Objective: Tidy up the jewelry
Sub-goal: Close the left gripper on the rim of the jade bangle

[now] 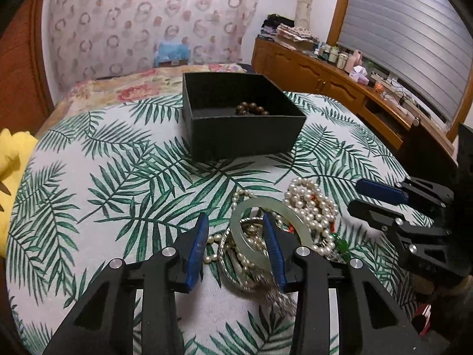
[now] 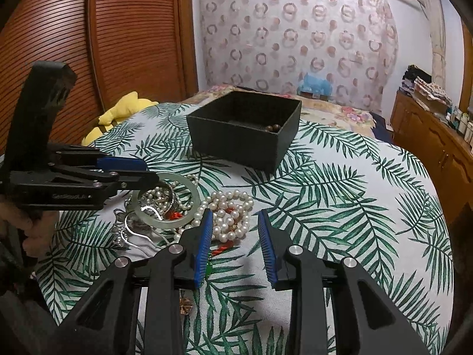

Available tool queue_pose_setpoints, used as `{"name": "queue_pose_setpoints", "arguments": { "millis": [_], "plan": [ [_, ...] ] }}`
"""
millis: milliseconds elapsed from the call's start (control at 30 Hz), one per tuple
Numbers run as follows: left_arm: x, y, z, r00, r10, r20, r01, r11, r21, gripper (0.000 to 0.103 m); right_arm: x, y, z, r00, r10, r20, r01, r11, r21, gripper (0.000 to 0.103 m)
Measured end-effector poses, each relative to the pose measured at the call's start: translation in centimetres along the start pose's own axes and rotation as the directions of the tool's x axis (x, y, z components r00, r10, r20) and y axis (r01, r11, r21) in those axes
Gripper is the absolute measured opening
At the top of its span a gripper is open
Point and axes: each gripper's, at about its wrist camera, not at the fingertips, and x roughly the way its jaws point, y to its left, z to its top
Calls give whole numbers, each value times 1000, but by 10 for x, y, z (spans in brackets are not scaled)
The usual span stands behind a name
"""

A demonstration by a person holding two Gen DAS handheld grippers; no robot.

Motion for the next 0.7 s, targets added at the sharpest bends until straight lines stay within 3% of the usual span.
{"name": "queue_pose_setpoints", "arguments": {
  "millis": [300,467,700],
  "plan": [
    [12,2,-1,999,-22,-29,22,1000,-17,33,3,-1,1,1000,-14,-9,14,1000,4,34],
    [7,-1,1,1000,-9,-6,9,1000,4,11,3,-2,0,1000,-15,-10,15,1000,5,34],
    [-13,-9,-2,998,-1,62,-1,1000,31,8,3,-2,-1,1000,-17,-11,17,1000,3,34]
  ]
}}
